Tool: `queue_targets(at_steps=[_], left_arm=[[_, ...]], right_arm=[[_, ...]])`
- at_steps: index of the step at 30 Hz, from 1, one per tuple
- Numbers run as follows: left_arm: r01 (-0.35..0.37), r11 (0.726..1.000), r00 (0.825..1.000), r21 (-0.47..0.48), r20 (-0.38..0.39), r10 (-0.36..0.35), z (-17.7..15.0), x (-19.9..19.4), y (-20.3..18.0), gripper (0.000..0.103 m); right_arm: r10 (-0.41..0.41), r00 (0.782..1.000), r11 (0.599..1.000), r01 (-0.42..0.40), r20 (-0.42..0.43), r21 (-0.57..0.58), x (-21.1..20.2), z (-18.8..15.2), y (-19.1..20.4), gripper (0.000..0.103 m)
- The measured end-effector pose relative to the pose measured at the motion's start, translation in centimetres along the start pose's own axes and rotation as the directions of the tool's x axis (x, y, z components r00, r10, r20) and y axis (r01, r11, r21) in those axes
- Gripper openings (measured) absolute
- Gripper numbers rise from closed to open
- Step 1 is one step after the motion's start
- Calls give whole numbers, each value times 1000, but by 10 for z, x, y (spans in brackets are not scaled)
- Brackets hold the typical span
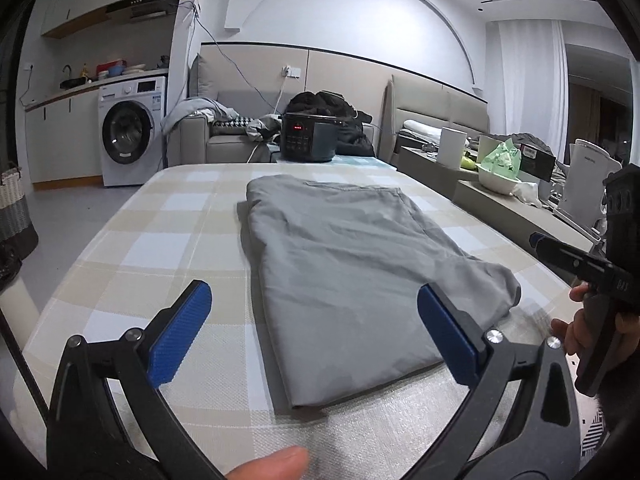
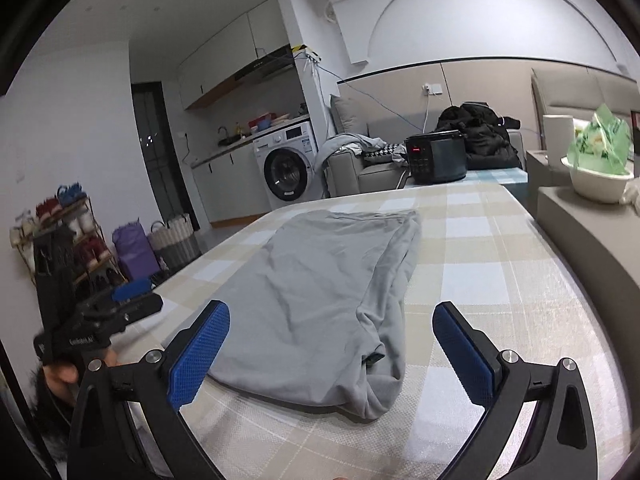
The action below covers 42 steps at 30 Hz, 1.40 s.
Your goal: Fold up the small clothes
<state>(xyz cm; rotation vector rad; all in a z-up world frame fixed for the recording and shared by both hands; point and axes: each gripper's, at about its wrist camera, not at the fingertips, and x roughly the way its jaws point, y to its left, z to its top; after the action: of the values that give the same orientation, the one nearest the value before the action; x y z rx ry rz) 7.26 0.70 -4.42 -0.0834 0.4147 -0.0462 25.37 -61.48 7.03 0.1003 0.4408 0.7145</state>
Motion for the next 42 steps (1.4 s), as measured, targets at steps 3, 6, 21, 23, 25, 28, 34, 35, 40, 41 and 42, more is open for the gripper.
queue_targets(at_steps=[3, 6, 21, 23, 25, 28, 34, 35, 40, 41, 42], left_arm=[[-9, 1000, 1000, 3, -16, 9, 0, 4, 1, 102], [2, 1000, 1000, -10, -27, -3, -1, 7, 5, 102], [35, 999, 998, -7, -53, -35, -3, 14, 3, 102], [38, 999, 998, -14, -53, -38, -4, 14, 3, 102], [39, 999, 998, -16, -54, -39, -4, 14, 4, 102], [37, 999, 998, -13, -55, -38, -4, 14, 4, 102], [38, 999, 998, -15, -54, -39, -4, 14, 3, 102], [38, 999, 998, -15, -54, -38, -4, 14, 3, 102], [40, 999, 998, -15, -53, -40, -4, 14, 3, 102], [39, 999, 998, -16, -54, -40, -4, 14, 3, 102], [38, 999, 998, -16, -54, -39, -4, 13, 3, 102]], right_arm=[[3, 1000, 1000, -3, 1, 18, 0, 0, -4, 103], [8, 1000, 1000, -7, -7, 19, 2, 0, -5, 103], [5, 1000, 1000, -5, -16, 5, 4, -2, -4, 103], [7, 1000, 1000, -7, -20, 2, 5, -2, -5, 103], [8, 1000, 1000, -8, -21, 0, 5, -3, -4, 103], [10, 1000, 1000, -10, -24, -2, 7, -4, -5, 103], [13, 1000, 1000, -13, -26, -1, 7, -4, -5, 103], [12, 1000, 1000, -12, -27, -1, 7, -4, -5, 103], [6, 999, 1000, -6, -35, -12, 10, -3, -3, 103], [4, 999, 1000, -4, -35, -16, 10, -3, -2, 103], [3, 999, 1000, -3, -36, -19, 9, -4, -2, 103]])
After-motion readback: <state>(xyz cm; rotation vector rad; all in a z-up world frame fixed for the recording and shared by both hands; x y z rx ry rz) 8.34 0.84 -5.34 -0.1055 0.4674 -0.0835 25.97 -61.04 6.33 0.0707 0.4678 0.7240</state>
